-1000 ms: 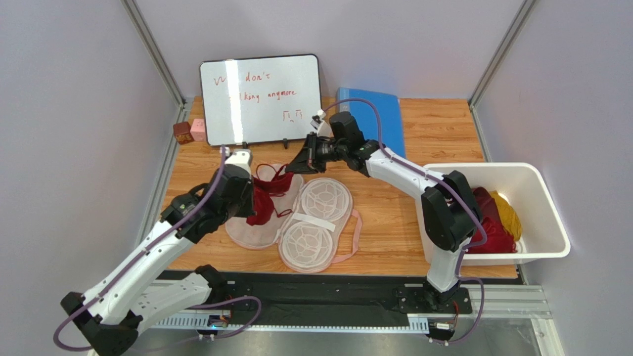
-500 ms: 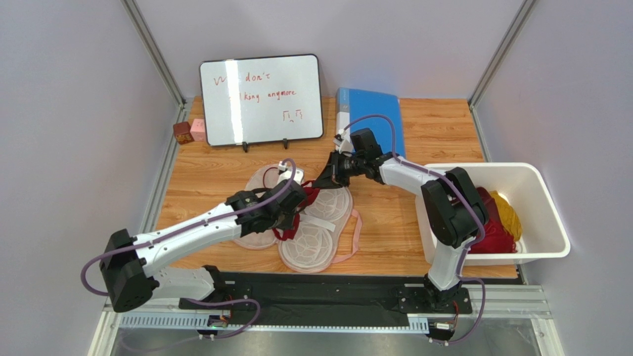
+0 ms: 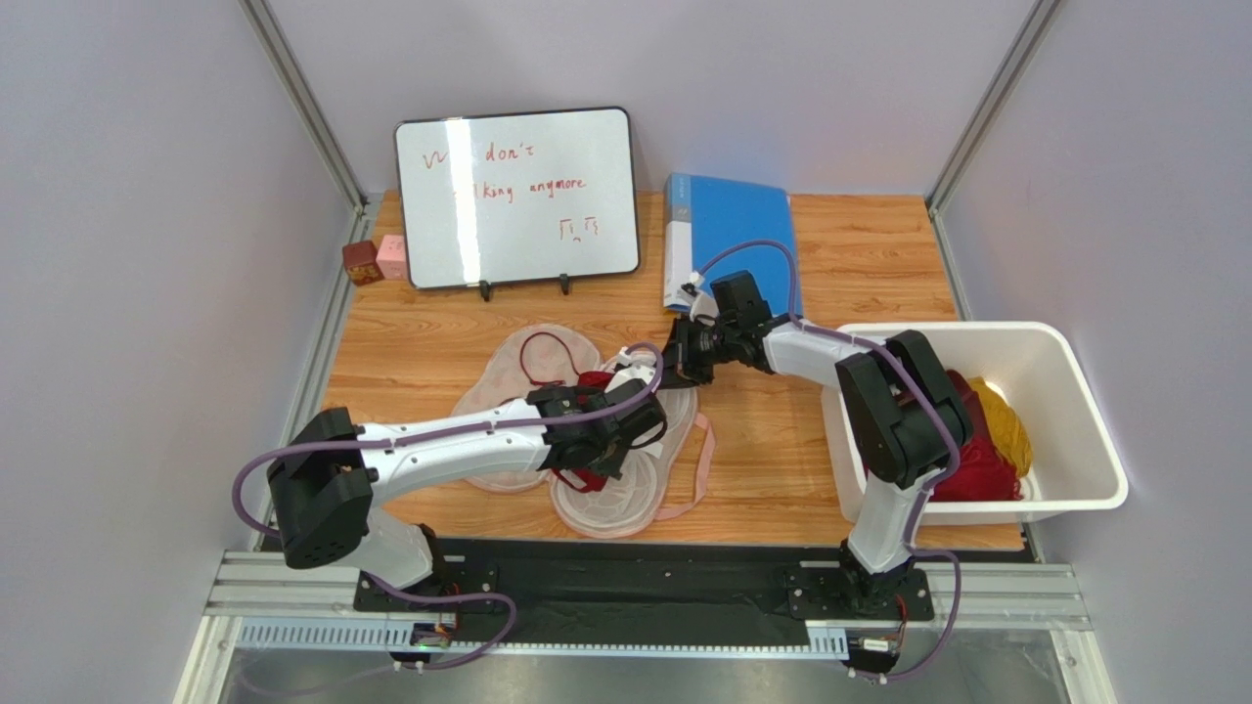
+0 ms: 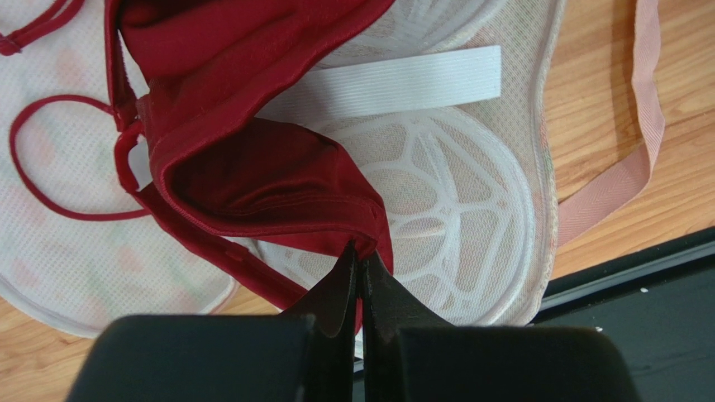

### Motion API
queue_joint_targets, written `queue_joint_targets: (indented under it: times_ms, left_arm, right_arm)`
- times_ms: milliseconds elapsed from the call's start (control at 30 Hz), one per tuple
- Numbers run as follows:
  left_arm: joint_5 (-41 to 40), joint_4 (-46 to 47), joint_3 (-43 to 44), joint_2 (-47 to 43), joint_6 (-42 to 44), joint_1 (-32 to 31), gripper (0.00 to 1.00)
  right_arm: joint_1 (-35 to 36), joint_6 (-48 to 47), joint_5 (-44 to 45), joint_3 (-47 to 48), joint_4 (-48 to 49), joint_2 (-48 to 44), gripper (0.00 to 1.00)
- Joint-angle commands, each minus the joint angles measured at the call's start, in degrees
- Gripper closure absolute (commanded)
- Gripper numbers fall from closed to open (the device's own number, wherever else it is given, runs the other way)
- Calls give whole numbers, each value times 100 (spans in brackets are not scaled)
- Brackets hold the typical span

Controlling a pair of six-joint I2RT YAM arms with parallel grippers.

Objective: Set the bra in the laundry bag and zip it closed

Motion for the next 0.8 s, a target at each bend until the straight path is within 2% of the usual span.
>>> queue_joint_targets:
  times_ms: [0,367,433,467,533,567,633,667,767]
  left_arm:
    - [292,206,94,-5,167,-100,98]
    - [819,303,-126,39,97,-390,92]
    - [941,311,-240,-66,18,-391,86]
    - [1038,294,-275,-136,9,-391,75]
    - [1091,215,-337,-487,-17,-391,64]
    - [1144,189,-328,-645,-26,-391,56]
    - [1232,249,-337,-1251,-78,-382,50]
    - [1345,302,-320,-1670,-96,-364,47]
    - [1591,487,-258,-2366,-262,-137,41]
  right_arm:
    - [-73,-549,431,-74,-299,-453,100]
    - [-135,-1086,1108,66,-835,-453,100]
    - [-143,-1226,1240,75,-905,-453,100]
    - [-135,-1271,1258,127,-984,-444,96]
    - [-143,-1341,1354,163,-1055,-453,91]
    - [-135,-1359,1354,180,-1072,-462,82]
    - [-126,-1368,1302,233,-1064,-470,75]
    - [-135,-1368,1284,320,-1099,-462,68]
    - [-91,-1402,1293,444,-1282,-514,59]
